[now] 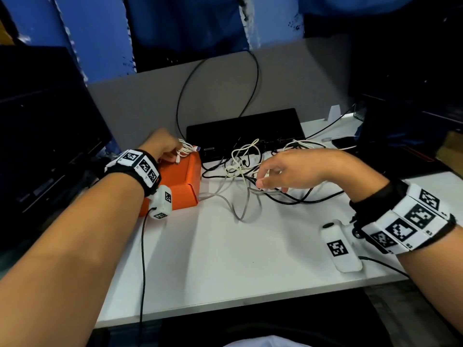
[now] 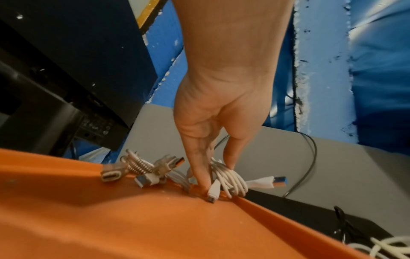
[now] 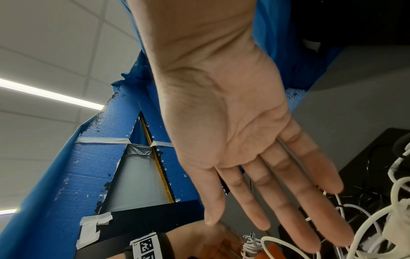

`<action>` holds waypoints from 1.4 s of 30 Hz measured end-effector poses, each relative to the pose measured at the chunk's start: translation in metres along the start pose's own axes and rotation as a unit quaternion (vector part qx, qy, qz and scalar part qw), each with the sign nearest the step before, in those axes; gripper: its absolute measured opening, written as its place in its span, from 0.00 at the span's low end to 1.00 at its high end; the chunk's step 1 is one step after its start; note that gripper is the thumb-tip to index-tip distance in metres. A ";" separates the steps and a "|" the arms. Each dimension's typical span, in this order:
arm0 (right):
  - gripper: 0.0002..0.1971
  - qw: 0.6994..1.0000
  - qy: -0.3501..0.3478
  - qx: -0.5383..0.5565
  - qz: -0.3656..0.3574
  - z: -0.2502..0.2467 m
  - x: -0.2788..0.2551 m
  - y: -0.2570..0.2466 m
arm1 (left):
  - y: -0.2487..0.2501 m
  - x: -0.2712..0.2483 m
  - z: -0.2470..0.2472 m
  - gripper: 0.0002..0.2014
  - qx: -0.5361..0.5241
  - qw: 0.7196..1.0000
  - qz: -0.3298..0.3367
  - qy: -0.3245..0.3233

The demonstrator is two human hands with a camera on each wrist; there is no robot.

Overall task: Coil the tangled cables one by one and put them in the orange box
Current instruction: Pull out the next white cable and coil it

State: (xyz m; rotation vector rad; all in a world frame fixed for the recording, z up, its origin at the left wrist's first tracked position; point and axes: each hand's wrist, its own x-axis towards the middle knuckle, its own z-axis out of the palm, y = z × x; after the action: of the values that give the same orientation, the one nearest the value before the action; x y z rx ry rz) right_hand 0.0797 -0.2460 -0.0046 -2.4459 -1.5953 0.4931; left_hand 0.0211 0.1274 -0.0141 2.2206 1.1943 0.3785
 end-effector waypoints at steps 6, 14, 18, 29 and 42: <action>0.18 1.000 0.005 0.022 0.005 0.001 0.003 0.004 | 0.014 -0.011 -0.003 0.06 0.231 0.965 0.096 0.081; 0.16 1.000 0.000 0.028 0.010 0.001 0.007 0.012 | 0.025 -0.020 -0.005 0.13 0.361 0.921 0.120 0.086; 0.14 0.999 0.003 -0.008 0.045 0.003 0.012 0.021 | 0.055 -0.057 0.002 0.13 0.329 0.909 0.203 0.158; 0.09 0.992 -0.061 0.046 0.098 0.014 0.031 0.047 | 0.090 -0.143 0.104 0.09 0.370 0.838 0.262 -0.305; 0.28 0.991 0.003 0.005 0.131 0.015 0.040 0.065 | 0.094 -0.111 0.074 0.13 0.470 0.828 0.262 -0.155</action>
State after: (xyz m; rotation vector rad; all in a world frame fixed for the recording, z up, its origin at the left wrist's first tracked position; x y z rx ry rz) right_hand 0.1446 -0.2364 -0.0467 -2.6591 -1.2706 0.5301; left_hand 0.0588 -0.0317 -0.0122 3.2879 0.5942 -0.4971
